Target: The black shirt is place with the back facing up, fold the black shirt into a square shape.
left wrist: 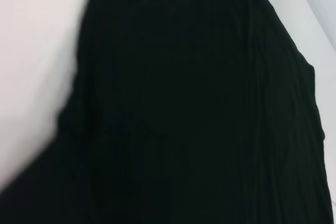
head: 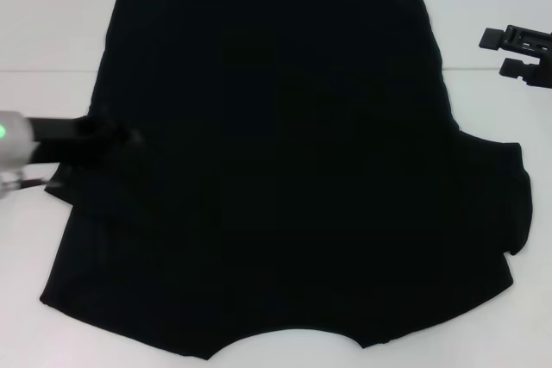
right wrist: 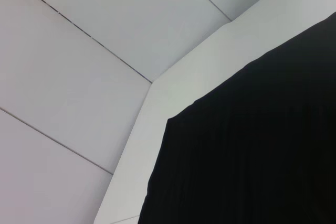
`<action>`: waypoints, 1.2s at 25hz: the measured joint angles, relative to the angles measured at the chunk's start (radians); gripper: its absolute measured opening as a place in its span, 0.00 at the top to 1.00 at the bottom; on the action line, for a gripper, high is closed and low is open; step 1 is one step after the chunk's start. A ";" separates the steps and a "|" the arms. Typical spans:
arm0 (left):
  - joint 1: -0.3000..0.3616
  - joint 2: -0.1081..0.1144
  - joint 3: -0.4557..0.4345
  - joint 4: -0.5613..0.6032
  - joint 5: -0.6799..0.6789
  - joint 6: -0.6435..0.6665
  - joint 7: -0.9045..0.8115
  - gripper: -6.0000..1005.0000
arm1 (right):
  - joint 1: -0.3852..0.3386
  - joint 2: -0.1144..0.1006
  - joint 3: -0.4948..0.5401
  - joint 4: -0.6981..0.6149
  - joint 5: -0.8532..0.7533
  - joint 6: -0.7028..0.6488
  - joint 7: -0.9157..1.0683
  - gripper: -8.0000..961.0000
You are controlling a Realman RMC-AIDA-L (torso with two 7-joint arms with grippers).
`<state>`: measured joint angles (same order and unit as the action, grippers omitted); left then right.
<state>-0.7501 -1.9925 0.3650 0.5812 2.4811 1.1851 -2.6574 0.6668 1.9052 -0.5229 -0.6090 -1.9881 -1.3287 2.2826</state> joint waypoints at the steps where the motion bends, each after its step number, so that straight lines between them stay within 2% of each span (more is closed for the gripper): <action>1: 0.014 0.002 -0.002 0.019 0.000 0.011 -0.003 0.91 | 0.000 0.000 0.000 0.000 0.000 0.000 0.000 0.13; 5: 0.068 0.000 -0.021 0.067 -0.003 0.025 -0.025 0.86 | 0.003 0.000 0.000 0.000 0.000 0.000 0.000 0.13; 11: 0.088 -0.001 -0.053 0.066 0.013 0.006 -0.030 0.77 | 0.005 0.000 0.000 0.000 0.000 0.000 0.000 0.14; 16: 0.096 -0.002 -0.059 0.068 0.031 0.002 -0.032 0.56 | 0.005 0.000 0.000 0.000 0.000 0.000 0.000 0.14; 20: 0.088 -0.003 -0.057 0.067 0.026 -0.037 0.014 0.56 | 0.004 0.000 0.000 0.000 0.000 0.000 0.000 0.14; 26: 0.056 -0.005 -0.049 0.068 -0.001 -0.088 0.225 0.55 | 0.001 0.000 0.000 0.000 0.000 0.005 0.000 0.14; 30: 0.056 -0.008 -0.044 0.065 -0.010 -0.140 0.295 0.56 | -0.001 0.000 0.000 0.000 0.000 0.006 0.000 0.14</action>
<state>-0.6939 -2.0001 0.3215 0.6458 2.4708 1.0446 -2.3628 0.6663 1.9051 -0.5231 -0.6090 -1.9880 -1.3226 2.2826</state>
